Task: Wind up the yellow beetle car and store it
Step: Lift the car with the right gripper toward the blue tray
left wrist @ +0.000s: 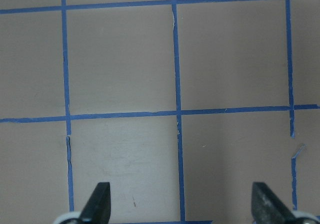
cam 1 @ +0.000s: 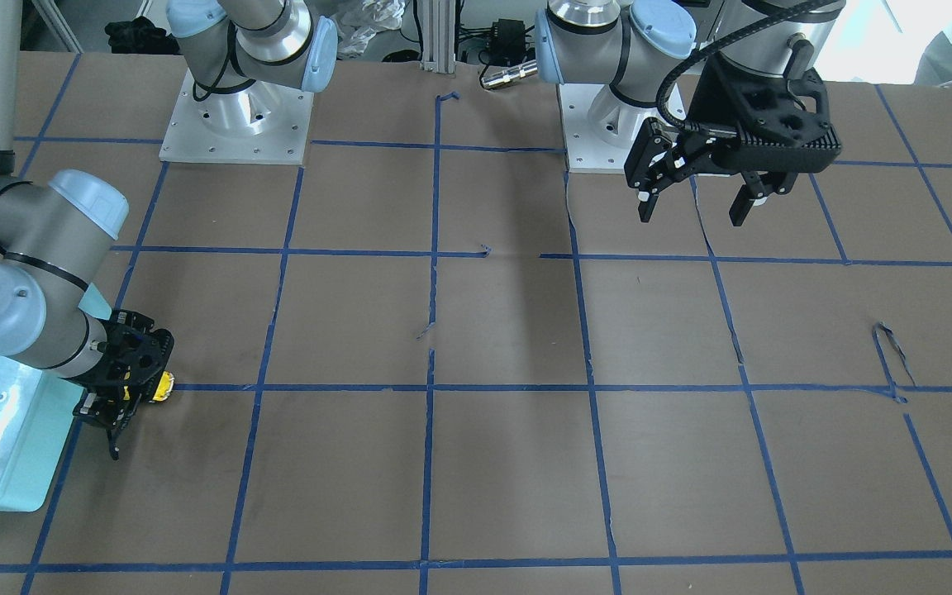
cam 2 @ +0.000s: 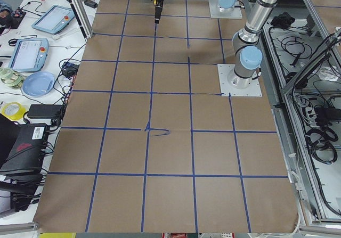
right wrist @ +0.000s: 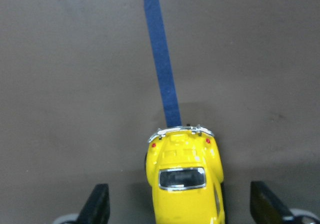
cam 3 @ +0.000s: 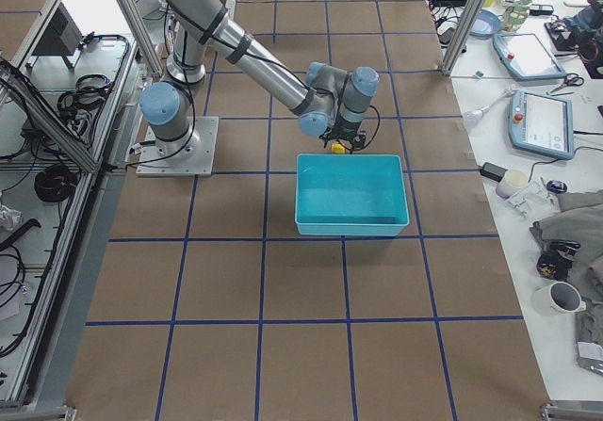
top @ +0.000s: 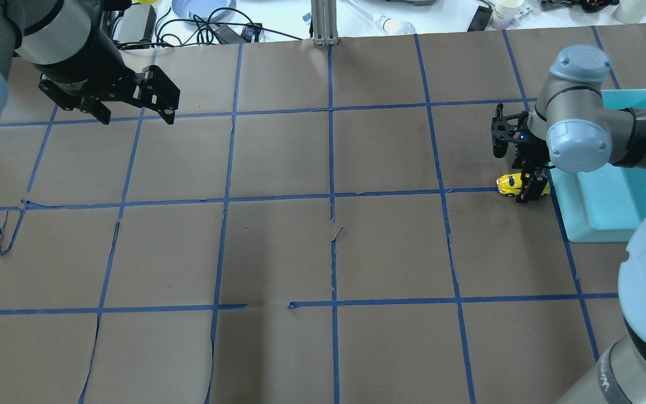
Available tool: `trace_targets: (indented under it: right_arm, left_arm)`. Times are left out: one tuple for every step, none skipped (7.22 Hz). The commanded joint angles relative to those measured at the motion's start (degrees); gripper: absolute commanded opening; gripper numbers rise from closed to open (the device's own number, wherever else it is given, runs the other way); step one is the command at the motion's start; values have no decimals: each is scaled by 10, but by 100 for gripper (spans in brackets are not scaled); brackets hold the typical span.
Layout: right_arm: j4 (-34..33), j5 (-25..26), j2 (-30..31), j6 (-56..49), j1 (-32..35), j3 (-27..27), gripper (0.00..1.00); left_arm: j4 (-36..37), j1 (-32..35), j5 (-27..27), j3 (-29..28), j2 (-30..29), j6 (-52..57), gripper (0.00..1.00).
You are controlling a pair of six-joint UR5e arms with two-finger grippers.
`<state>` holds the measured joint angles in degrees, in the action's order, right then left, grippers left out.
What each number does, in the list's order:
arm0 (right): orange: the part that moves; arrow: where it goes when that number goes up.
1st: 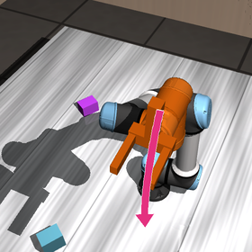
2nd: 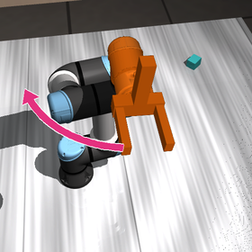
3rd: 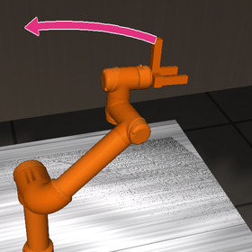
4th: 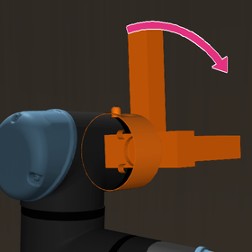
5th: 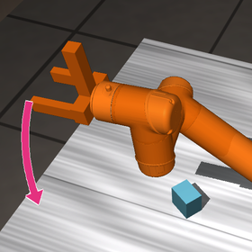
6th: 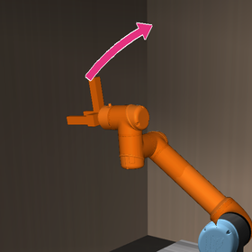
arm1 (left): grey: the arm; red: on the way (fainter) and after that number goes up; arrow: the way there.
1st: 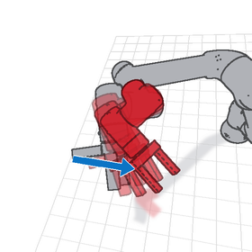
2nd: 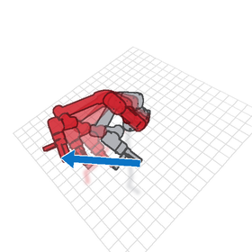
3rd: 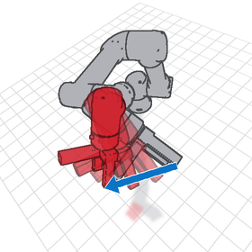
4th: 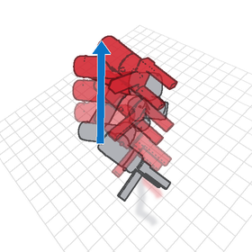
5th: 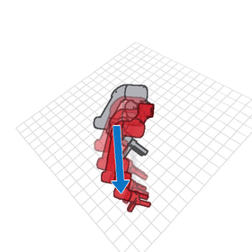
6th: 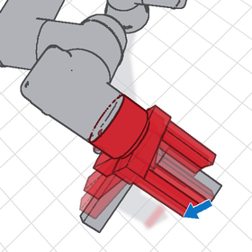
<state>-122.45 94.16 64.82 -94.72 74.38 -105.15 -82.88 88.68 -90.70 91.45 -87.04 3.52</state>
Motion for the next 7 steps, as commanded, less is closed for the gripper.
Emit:
trace_targets:
  right_arm:
    - [-1, -2, -1, 1, -3, -3, 1]
    - [1, -4, 1, -3, -2, -2, 0]
    - [2, -8, 4, -4, 0, -1, 0]
    - [8, -14, 7, -2, 3, 3, 0]
    - [12, -47, 15, 7, 16, 9, 0]
    - [17, -52, 31, 12, 45, 26, 0]
    - [51, -47, 48, 23, 77, 62, 0]
  left_arm:
    - [0, 0, 1, 0, -1, -1, 100]
    - [0, 1, 1, 0, -1, 0, 100]
    - [0, -1, 1, 0, -1, 0, 100]
    - [0, -2, 2, 0, -1, 0, 100]
    - [0, -2, 0, 0, -1, 0, 100]
    - [0, -3, 1, 0, -1, 2, 100]
    - [0, -2, 1, 0, -1, 2, 100]
